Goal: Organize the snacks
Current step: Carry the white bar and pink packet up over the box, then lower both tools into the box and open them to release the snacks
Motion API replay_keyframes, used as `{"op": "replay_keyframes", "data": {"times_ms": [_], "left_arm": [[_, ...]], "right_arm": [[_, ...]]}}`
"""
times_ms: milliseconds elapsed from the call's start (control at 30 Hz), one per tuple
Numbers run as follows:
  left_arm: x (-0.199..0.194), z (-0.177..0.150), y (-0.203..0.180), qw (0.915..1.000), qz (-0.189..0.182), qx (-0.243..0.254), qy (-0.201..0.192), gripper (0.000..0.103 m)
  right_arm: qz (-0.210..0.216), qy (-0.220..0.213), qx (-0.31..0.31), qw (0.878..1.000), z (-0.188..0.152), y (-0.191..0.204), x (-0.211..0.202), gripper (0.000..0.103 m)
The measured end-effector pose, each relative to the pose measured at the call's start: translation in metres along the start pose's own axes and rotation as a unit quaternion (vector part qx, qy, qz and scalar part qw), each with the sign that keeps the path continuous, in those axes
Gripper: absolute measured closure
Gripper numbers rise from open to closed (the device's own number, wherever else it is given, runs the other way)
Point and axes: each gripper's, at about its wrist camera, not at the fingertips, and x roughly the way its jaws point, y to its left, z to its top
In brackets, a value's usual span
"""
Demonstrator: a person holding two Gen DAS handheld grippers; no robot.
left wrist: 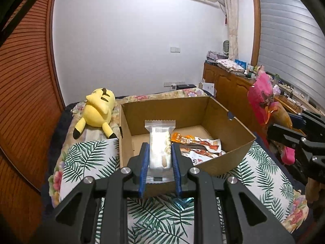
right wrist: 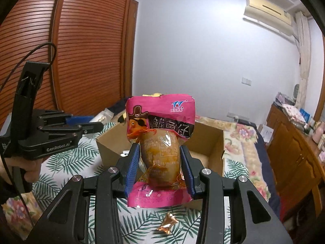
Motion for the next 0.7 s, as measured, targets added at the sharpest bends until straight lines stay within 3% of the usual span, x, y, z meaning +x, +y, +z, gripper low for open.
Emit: {"op": "replay_keyframes", "data": {"times_ms": [700], "left_arm": [[0.105,-0.004,0.004,0.9984,-0.020,0.008,0.053,0.084]], "right_arm": [[0.002,0.041,0.046,0.998,-0.023,-0.059,0.089,0.063]]}}
